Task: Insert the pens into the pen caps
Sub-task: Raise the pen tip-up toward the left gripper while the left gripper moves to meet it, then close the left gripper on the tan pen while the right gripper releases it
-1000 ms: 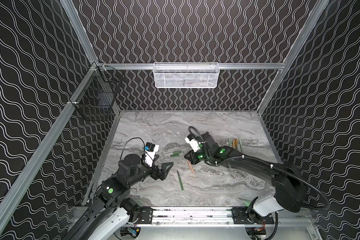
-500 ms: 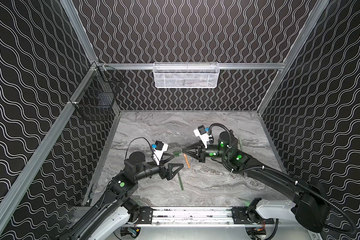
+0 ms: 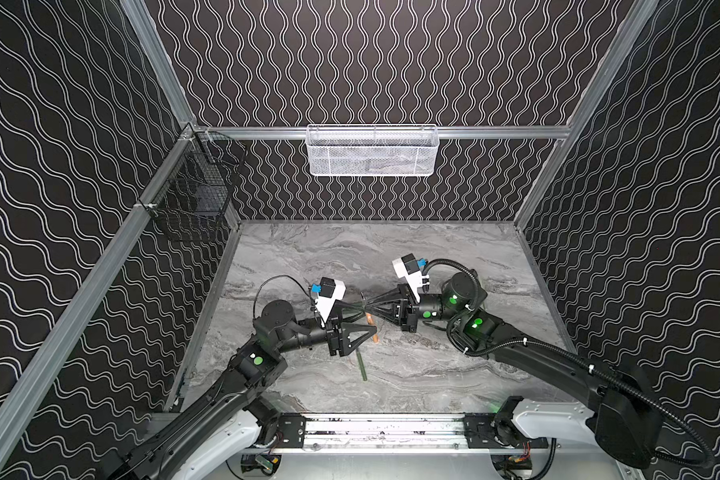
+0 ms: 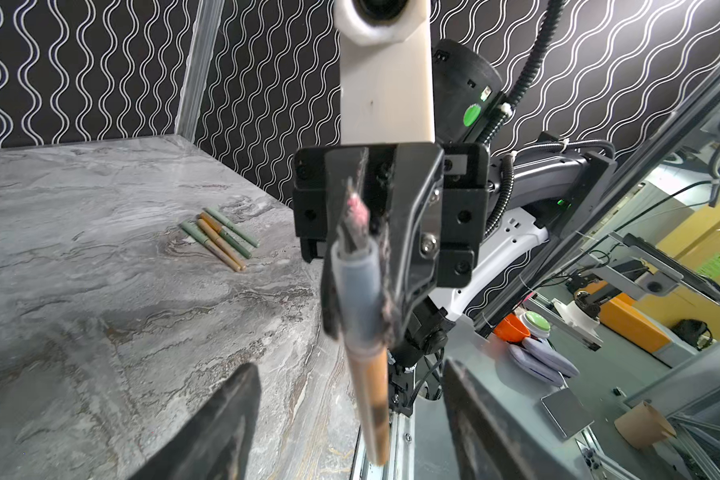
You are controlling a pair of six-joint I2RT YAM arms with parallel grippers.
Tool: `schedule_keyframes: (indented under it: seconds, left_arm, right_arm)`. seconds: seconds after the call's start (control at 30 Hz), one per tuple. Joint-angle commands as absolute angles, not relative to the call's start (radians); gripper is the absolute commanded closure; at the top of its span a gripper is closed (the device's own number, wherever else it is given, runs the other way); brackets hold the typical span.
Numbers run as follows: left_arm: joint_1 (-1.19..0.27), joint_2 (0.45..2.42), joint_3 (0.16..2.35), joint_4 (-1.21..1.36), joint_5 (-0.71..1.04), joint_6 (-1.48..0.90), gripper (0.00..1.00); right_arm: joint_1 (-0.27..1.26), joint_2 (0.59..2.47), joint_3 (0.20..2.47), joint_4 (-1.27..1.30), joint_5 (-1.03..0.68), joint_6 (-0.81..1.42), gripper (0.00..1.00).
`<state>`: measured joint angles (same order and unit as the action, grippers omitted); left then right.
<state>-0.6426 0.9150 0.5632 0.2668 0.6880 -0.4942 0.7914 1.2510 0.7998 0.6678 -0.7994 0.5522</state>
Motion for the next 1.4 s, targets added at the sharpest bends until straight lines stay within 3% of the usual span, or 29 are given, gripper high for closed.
schedule_keyframes:
  seconds: [0.0, 0.2, 0.5, 0.67, 0.87, 1.07, 1.37]
  left_arm:
    - [-0.646, 0.923, 0.572, 0.32, 0.7, -0.497, 0.4]
    - [-0.646, 0.898, 0.576, 0.296, 0.683, -0.477, 0.68]
    - [-0.646, 0.862, 0.593, 0.214, 0.66, -0.436, 0.98]
    - [-0.646, 0.833, 0.659, -0.01, 0.596, -0.356, 1.0]
    - [-0.588, 0.836, 0.814, -0.471, 0.448, -0.245, 1.0]
    - [-0.419, 0.828, 0.861, -0.639, 0.507, -0.244, 1.0]
    - [-0.383, 0.782, 0.842, -0.609, 0.538, -0.234, 1.0]
  right_arm:
    - [0.8, 1.259, 0.799, 0.777, -0.807, 0.592, 0.89]
    - [0.81, 1.262, 0.799, 0.778, -0.794, 0.596, 0.89]
    - [0.81, 1.269, 0.805, 0.764, -0.793, 0.6, 0.87]
    - [0.808, 1.256, 0.821, 0.669, -0.762, 0.546, 0.75]
    - [0.792, 1.265, 0.917, 0.295, -0.63, 0.312, 0.6]
    - [0.774, 1.435, 0.99, 0.057, -0.476, 0.087, 0.58]
    - [0.772, 1.798, 1.205, -0.13, -0.338, -0.109, 0.58]
